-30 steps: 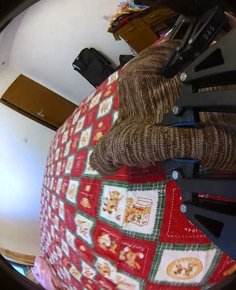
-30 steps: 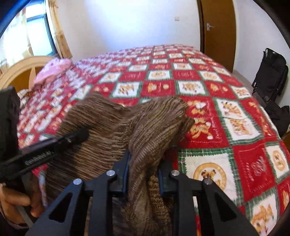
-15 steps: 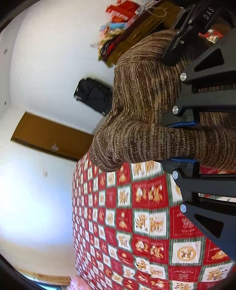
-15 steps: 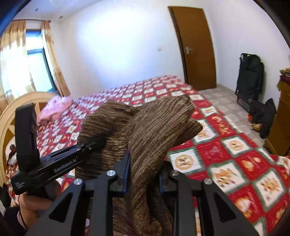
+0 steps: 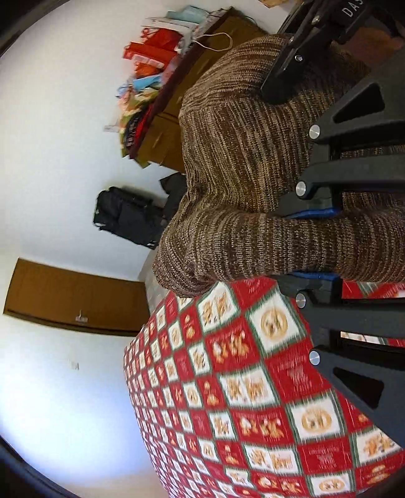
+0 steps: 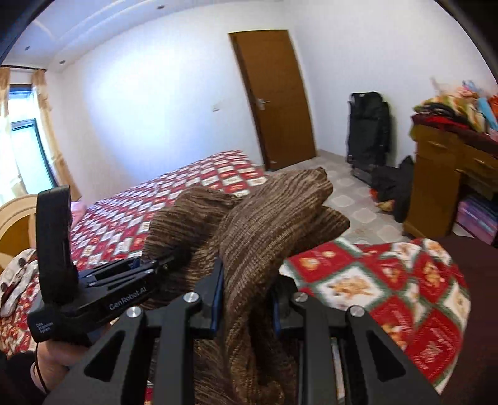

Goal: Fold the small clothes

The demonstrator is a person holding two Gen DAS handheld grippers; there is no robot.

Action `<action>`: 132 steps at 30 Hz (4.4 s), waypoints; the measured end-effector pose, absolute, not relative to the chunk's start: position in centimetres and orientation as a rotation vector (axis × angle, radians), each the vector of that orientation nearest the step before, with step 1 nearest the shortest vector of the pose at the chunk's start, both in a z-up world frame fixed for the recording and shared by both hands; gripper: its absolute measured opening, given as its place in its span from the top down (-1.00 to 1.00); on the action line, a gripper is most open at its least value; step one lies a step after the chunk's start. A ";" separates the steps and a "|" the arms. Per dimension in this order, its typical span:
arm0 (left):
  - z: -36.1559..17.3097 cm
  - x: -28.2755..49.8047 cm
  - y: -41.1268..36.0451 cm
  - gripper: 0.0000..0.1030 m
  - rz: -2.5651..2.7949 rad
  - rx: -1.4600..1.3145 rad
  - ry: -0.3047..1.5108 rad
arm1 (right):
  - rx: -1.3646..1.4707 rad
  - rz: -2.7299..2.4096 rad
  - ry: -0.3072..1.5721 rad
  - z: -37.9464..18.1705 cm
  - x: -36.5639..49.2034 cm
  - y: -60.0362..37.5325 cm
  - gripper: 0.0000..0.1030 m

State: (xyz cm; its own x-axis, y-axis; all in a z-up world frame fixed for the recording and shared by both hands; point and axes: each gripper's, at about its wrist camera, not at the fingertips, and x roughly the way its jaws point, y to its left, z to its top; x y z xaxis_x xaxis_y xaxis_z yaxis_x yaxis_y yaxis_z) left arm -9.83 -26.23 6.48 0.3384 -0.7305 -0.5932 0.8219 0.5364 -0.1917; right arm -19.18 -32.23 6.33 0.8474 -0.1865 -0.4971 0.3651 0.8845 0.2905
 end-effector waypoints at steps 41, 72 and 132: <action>-0.4 -8.7 -26.6 -0.28 -0.825 0.169 0.883 | 0.416 -0.546 0.547 2.0 -22.6 -34.8 0.36; 0.8 -18.3 -19.4 -0.29 -0.756 0.361 0.703 | 0.399 -0.644 0.537 3.7 -26.2 -24.9 -0.39; 6.0 -23.3 -15.7 -0.30 -0.701 0.296 0.484 | 0.262 -0.826 0.434 6.5 -28.4 -21.4 -0.87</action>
